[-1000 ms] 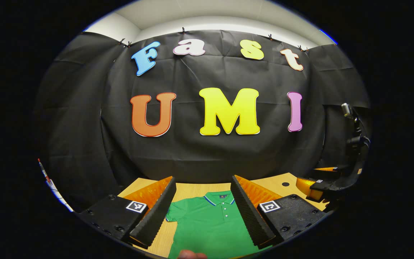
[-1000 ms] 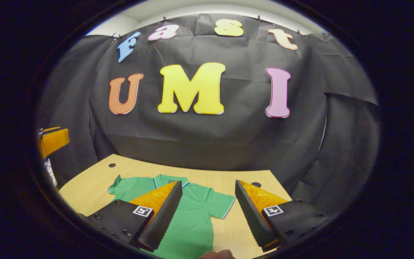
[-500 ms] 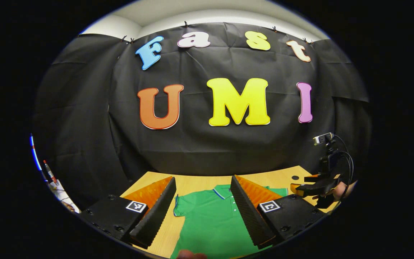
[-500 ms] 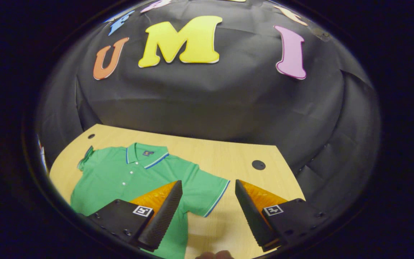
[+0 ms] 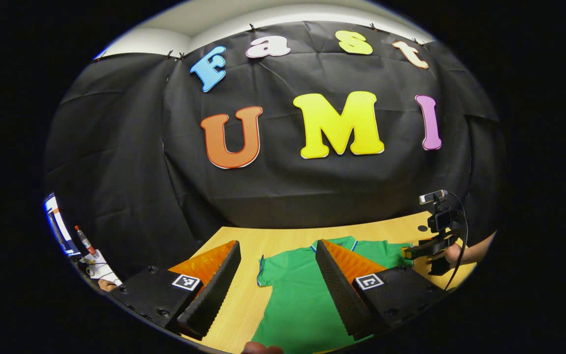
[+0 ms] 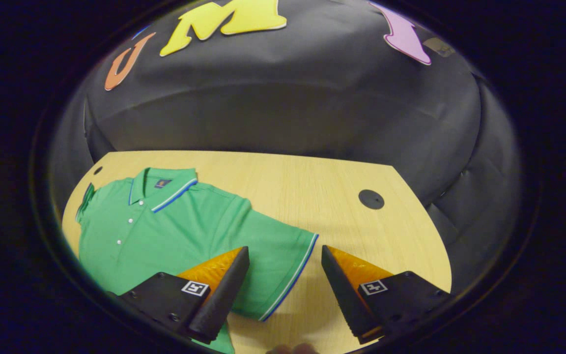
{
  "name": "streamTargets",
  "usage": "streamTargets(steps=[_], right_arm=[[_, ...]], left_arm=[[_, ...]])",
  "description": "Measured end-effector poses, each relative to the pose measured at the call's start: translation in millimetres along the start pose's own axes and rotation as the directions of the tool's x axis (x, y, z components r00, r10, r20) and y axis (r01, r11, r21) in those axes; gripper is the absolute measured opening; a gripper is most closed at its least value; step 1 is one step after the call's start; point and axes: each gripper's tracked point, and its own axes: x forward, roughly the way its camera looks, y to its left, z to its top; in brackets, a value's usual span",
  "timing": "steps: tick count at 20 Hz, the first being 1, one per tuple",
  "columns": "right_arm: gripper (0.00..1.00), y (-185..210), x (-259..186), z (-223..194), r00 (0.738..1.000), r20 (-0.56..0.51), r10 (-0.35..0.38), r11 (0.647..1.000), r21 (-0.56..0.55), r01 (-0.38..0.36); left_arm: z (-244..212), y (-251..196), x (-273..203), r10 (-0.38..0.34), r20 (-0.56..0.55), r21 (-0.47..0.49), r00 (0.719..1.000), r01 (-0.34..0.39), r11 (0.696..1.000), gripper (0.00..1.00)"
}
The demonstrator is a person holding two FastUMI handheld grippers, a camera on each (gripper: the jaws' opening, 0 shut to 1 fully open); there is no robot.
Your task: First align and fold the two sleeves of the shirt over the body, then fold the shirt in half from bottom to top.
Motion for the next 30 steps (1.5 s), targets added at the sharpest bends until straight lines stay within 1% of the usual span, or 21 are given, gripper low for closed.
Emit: streamTargets(steps=[1, 2, 4, 5, 6, 7, 9, 10, 11, 12, 13, 14, 15, 18, 23, 26, 27, 28, 30], right_arm=[[0.94, -0.3, 3.8, -1.8, 1.000, -0.006, 0.002, 1.000, 0.004, -0.002], [0.95, 0.2, 8.0, -5.0, 1.000, -0.016, 0.001, 1.000, 0.013, -0.001], [0.94, -0.8, 14.8, -15.9, 0.999, -0.047, 0.007, 1.000, 0.026, -0.005], [0.95, 2.2, 17.6, -12.3, 0.999, -0.029, 0.033, 0.998, 0.051, -0.032], [0.96, 4.2, 18.2, -16.0, 0.998, -0.037, 0.048, 0.996, 0.071, -0.046], [0.87, 3.4, 17.4, -13.2, 0.998, -0.019, 0.053, 0.997, 0.061, -0.052], [0.52, 14.4, 17.3, -12.5, 0.996, -0.022, 0.089, 0.996, 0.025, -0.088], [0.35, 15.1, 15.2, -14.7, 0.997, -0.037, 0.075, 0.997, -0.020, -0.075], [0.15, 17.8, 18.6, -13.3, 0.997, -0.033, 0.070, 0.997, -0.043, -0.071], [0.15, 21.9, 15.4, -8.2, 0.996, -0.023, 0.082, 0.996, -0.036, -0.083], [0.06, 23.9, 18.4, -8.9, 0.995, -0.028, 0.092, 0.995, -0.030, -0.093], [0.02, 22.3, 15.4, -7.7, 0.995, -0.026, 0.094, 0.995, -0.030, -0.095], [0.06, 22.2, 11.9, -5.1, 0.995, -0.020, 0.096, 0.995, -0.024, -0.097], [0.05, 21.9, -0.8, 12.8, 0.998, 0.010, 0.070, 0.997, -0.037, -0.069], [0.05, 46.1, -22.9, 42.0, 0.997, 0.061, 0.040, 0.985, -0.169, -0.029], [0.05, 74.3, -34.0, 59.2, 0.995, 0.090, 0.035, 0.970, -0.245, -0.012], [0.09, 87.0, -36.3, 60.3, 0.995, 0.091, 0.044, 0.964, -0.266, -0.018], [0.05, 101.2, -38.4, 62.0, 0.994, 0.087, 0.059, 0.959, -0.283, -0.032], [0.05, 129.8, -45.0, 64.9, 0.993, 0.083, 0.087, 0.950, -0.306, -0.058]], left_arm=[[-3.6, 0.5, -0.4, 0.006, -0.009, -0.001, 1.000, -0.006, 1.000, 0.99], [-6.2, 0.5, -1.5, 0.011, -0.017, -0.005, 1.000, -0.011, 1.000, 1.00], [-9.0, 0.7, -1.7, 0.016, -0.027, -0.016, 1.000, -0.017, 1.000, 1.00], [-10.0, 1.6, -1.9, 0.021, -0.031, -0.020, 0.999, -0.022, 1.000, 1.00], [-12.2, 2.0, -0.9, 0.025, -0.037, -0.023, 0.999, -0.026, 0.999, 1.00], [-13.4, 3.1, -1.0, 0.029, -0.041, -0.025, 0.999, -0.030, 0.999, 1.00], [-14.5, 4.6, -1.9, 0.033, -0.043, -0.036, 0.999, -0.035, 0.999, 1.00], [-17.3, 4.2, -2.4, 0.033, -0.049, -0.044, 0.998, -0.035, 0.998, 1.00], [-19.0, 4.2, -2.8, 0.033, -0.056, -0.048, 0.998, -0.036, 0.998, 1.00], [-18.9, 5.4, -3.8, 0.034, -0.058, -0.050, 0.998, -0.037, 0.998, 1.00], [-17.8, 6.7, -5.5, 0.035, -0.056, -0.047, 0.998, -0.038, 0.998, 1.00], [-16.1, 8.8, -6.6, 0.039, -0.050, -0.042, 0.998, -0.041, 0.998, 1.00], [-15.2, 12.2, -6.4, 0.045, -0.045, -0.037, 0.998, -0.047, 0.998, 1.00], [-18.5, 17.7, -6.9, 0.056, -0.053, -0.050, 0.997, -0.059, 0.997, 1.00], [-17.2, 24.4, -9.8, 0.058, -0.042, -0.080, 0.997, -0.061, 0.995, 1.00], [-21.0, 35.9, -14.2, 0.069, -0.038, -0.108, 0.997, -0.073, 0.992, 1.00], [-22.4, 40.4, -15.2, 0.076, -0.040, -0.118, 0.996, -0.080, 0.990, 1.00], [-25.2, 47.1, -17.1, 0.084, -0.040, -0.130, 0.996, -0.089, 0.988, 1.00], [-30.5, 58.1, -19.1, 0.096, -0.044, -0.154, 0.994, -0.102, 0.983, 1.00]])
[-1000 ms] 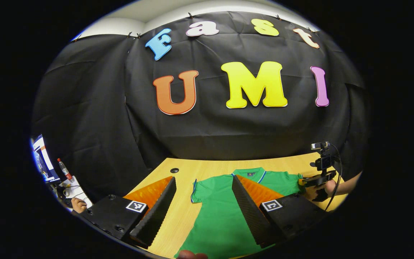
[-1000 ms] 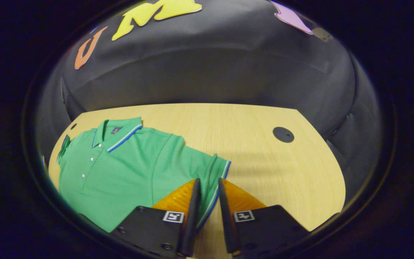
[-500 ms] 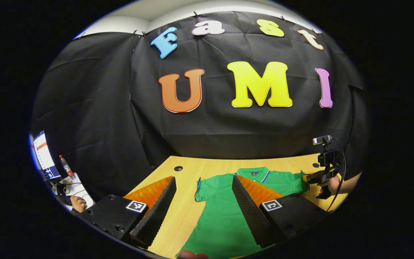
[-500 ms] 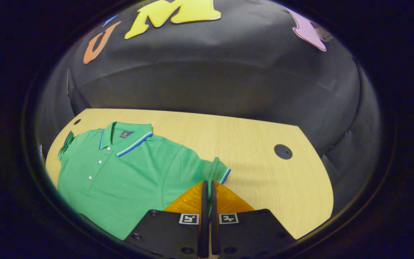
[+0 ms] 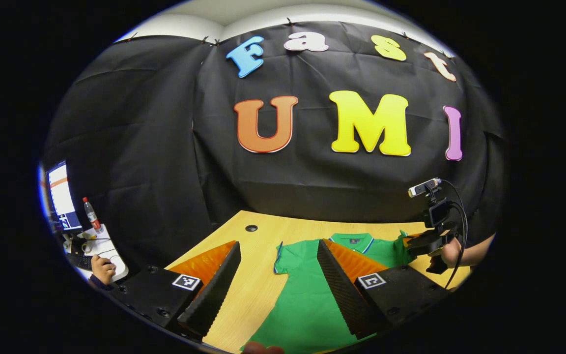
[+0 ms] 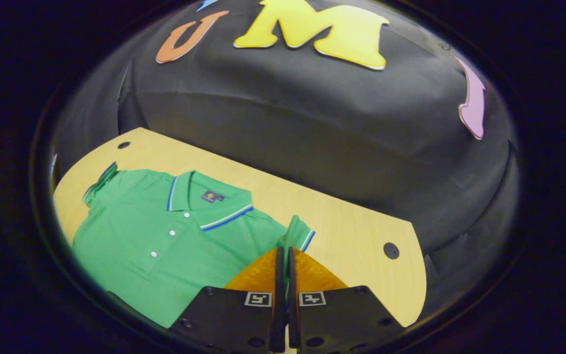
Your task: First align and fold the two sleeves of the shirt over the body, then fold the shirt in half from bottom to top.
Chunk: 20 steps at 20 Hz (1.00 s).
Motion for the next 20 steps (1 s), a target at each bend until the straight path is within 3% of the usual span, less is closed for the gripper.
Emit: streamTargets(steps=[1, 3, 6, 7, 8, 11, 15, 20], right_arm=[[0.05, 15.0, -0.7, 3.2, 1.000, -0.001, 0.025, 1.000, -0.002, -0.025], [0.20, 44.4, -4.0, 9.5, 0.996, -0.010, 0.083, 0.996, 0.020, -0.083], [0.34, 61.3, -17.0, 18.5, 0.994, 0.009, 0.109, 0.992, 0.062, -0.109], [0.46, 62.3, -23.2, 20.3, 0.994, 0.014, 0.109, 0.992, 0.069, -0.110], [0.51, 60.2, -30.4, 21.5, 0.994, 0.023, 0.105, 0.992, 0.074, -0.107], [0.87, 48.1, -57.3, 28.7, 0.996, 0.054, 0.070, 0.992, 0.105, -0.076], [0.96, 32.1, -113.3, 36.4, 0.993, 0.115, 0.023, 0.989, 0.146, -0.040], [0.95, 24.1, -199.1, 46.3, 0.979, 0.204, -0.016, 0.985, 0.170, -0.019]], left_arm=[[-2.3, 7.5, -1.0, 0.007, -0.005, -0.010, 1.000, -0.007, 1.000, 1.00], [-8.1, 20.5, -1.2, 0.020, -0.013, -0.026, 1.000, -0.020, 0.999, 1.00], [-11.1, 40.6, -2.2, 0.028, -0.017, -0.043, 0.999, -0.029, 0.999, 1.00], [-11.9, 45.2, -0.7, 0.027, -0.017, -0.049, 1.000, -0.028, 0.998, 1.00], [-12.0, 48.9, 1.4, 0.021, -0.016, -0.055, 1.000, -0.022, 0.998, 1.00], [-11.9, 56.8, 9.2, -0.006, -0.012, -0.067, 1.000, 0.006, 0.998, 1.00], [-11.1, 55.3, 23.1, -0.089, -0.008, -0.049, 0.996, 0.089, 0.995, 1.00], [-9.9, 52.9, 46.4, -0.195, -0.011, -0.002, 0.981, 0.195, 0.981, 1.00]])
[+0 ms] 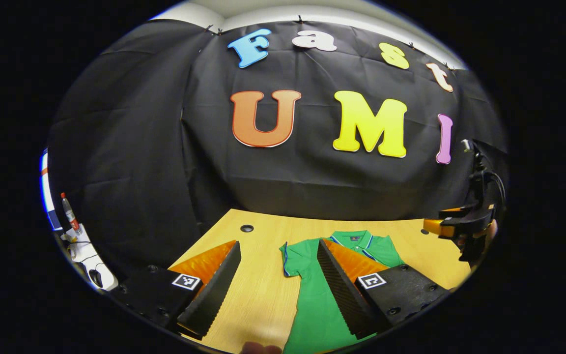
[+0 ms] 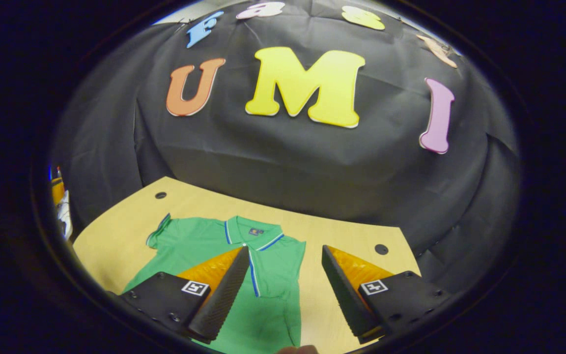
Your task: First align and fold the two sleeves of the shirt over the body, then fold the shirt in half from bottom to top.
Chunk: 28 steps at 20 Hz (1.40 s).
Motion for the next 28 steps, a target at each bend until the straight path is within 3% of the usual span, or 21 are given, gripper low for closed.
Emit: streamTargets(steps=[5, 9, 13, 18, 28], right_arm=[[0.96, 1.0, -71.9, 4.3, 0.999, 0.034, -0.015, 0.999, 0.037, 0.014], [0.96, -6.0, -118.9, -5.2, 0.998, 0.033, -0.052, 0.995, 0.087, 0.049], [0.94, -28.9, -151.7, -16.6, 0.993, 0.023, -0.117, 0.990, 0.084, 0.115], [0.94, -58.2, -173.3, -52.1, 0.976, -0.065, -0.208, 0.969, 0.123, 0.215], [0.94, -74.9, -188.8, -67.9, 0.958, -0.132, -0.256, 0.950, 0.147, 0.274]], left_arm=[[-6.1, -9.9, 28.7, -0.129, -0.035, -0.022, 0.991, 0.129, 0.991, 1.00], [-26.2, -6.0, 61.7, -0.174, -0.103, -0.044, 0.979, 0.171, 0.984, 1.00], [-50.7, -4.4, 100.4, -0.190, -0.167, -0.066, 0.967, 0.182, 0.981, 0.99], [-83.9, -13.1, 148.8, -0.203, -0.231, -0.085, 0.952, 0.188, 0.978, 0.99], [-149.1, -12.0, 228.2, -0.166, -0.343, -0.041, 0.925, 0.162, 0.986, 0.99]])
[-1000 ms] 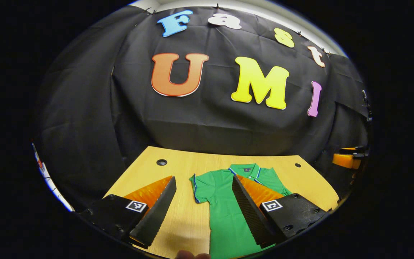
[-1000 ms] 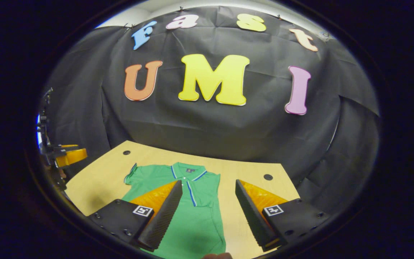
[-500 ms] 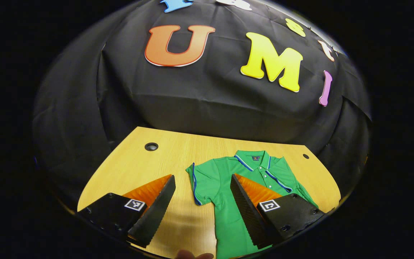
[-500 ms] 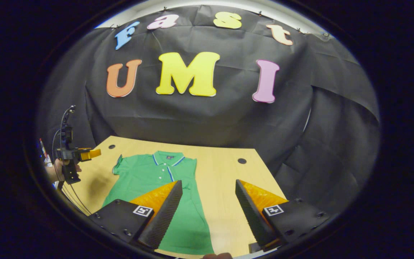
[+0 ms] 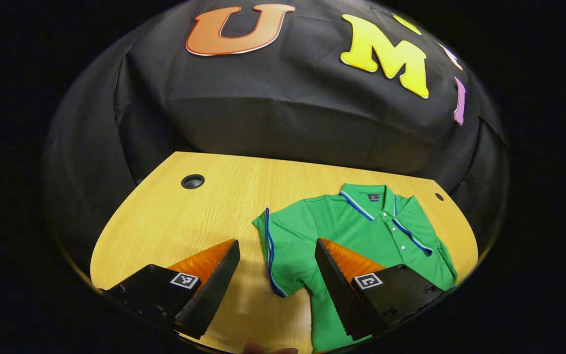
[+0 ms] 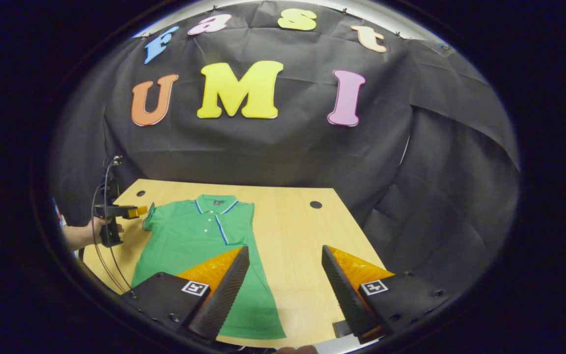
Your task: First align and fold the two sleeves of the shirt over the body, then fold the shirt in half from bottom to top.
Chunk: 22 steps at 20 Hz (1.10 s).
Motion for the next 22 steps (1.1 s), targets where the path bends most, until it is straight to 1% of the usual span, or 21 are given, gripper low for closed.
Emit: streamTargets(steps=[1, 3, 8, 9, 10, 11, 12, 13, 14, 15, 16, 18, 19, 20, 21, 22], right_arm=[[0.96, -1.0, 1.5, -0.5, 1.000, -0.003, -0.002, 1.000, 0.003, 0.002], [0.96, -3.2, 3.7, -1.7, 1.000, -0.013, -0.010, 1.000, 0.003, 0.011], [0.96, -2.8, 11.1, -10.8, 0.999, -0.050, -0.002, 1.000, 0.001, 0.002], [0.96, -1.8, 11.6, -12.4, 0.998, -0.058, 0.002, 1.000, 0.012, -0.002], [0.96, -0.6, 12.4, -14.8, 0.998, -0.065, 0.006, 1.000, 0.021, -0.005], [0.94, 0.5, 13.7, -17.5, 0.997, -0.072, 0.009, 1.000, 0.026, -0.007], [0.96, 0.5, 14.0, -19.4, 0.997, -0.075, 0.012, 1.000, 0.026, -0.010], [0.95, 1.1, 14.5, -19.8, 0.997, -0.076, 0.013, 1.000, 0.024, -0.011], [0.96, 0.6, 14.5, -21.7, 0.997, -0.076, 0.013, 1.000, 0.019, -0.012], [0.96, 0.0, 13.8, -22.7, 0.997, -0.077, 0.012, 1.000, 0.015, -0.011], [0.95, -2.2, 13.4, -24.5, 0.997, -0.077, 0.009, 1.000, 0.013, -0.008], [0.96, -8.2, 11.9, -21.9, 0.998, -0.062, -0.009, 1.000, 0.016, 0.010], [0.96, -12.1, 12.8, -18.3, 0.999, -0.049, -0.020, 1.000, 0.018, 0.021], [0.94, -14.2, 11.0, -16.8, 0.999, -0.035, -0.024, 0.999, 0.024, 0.025], [0.96, -13.6, 10.5, -15.6, 0.999, -0.028, -0.019, 0.999, 0.036, 0.020], [0.95, -13.6, 11.0, -18.1, 0.999, -0.028, -0.016, 0.999, 0.045, 0.017]], left_arm=[[-2.9, 4.0, 7.2, 0.010, -0.013, -0.005, 1.000, -0.010, 1.000, 0.99], [-10.9, 5.1, 18.4, 0.010, -0.046, -0.012, 0.999, -0.010, 1.000, 0.98], [-23.8, 11.9, 42.0, 0.040, -0.089, 0.037, 0.995, -0.037, 0.999, 0.95], [-23.8, 10.1, 44.6, 0.034, -0.093, 0.041, 0.995, -0.030, 0.999, 1.00], [-23.8, 11.6, 47.7, 0.040, -0.093, 0.046, 0.995, -0.036, 0.998, 0.94], [-24.1, 14.7, 51.4, 0.053, -0.097, 0.050, 0.994, -0.048, 0.998, 0.84], [-26.9, 17.6, 52.2, 0.065, -0.106, 0.052, 0.992, -0.059, 0.997, 0.66], [-28.4, 20.9, 53.7, 0.079, -0.115, 0.052, 0.990, -0.073, 0.996, 0.48], [-26.4, 22.1, 54.6, 0.086, -0.108, 0.057, 0.990, -0.080, 0.995, 0.26], [-26.5, 21.9, 55.2, 0.085, -0.113, 0.063, 0.990, -0.078, 0.995, 0.22], [-25.6, 17.5, 54.4, 0.068, -0.114, 0.054, 0.991, -0.062, 0.997, 0.12], [-13.7, 11.1, 47.4, 0.040, -0.098, 0.018, 0.994, -0.038, 0.999, 0.06], [-3.5, 8.7, 42.3, 0.032, -0.075, 0.017, 0.997, -0.031, 0.999, 0.06], [6.6, 7.0, 38.1, 0.027, -0.052, 0.023, 0.998, -0.026, 0.999, 0.05], [15.3, 3.2, 32.8, 0.020, -0.039, 0.035, 0.999, -0.018, 0.999, 0.05], [22.5, -0.9, 27.5, 0.012, -0.028, 0.048, 1.000, -0.011, 0.999, 0.05]])
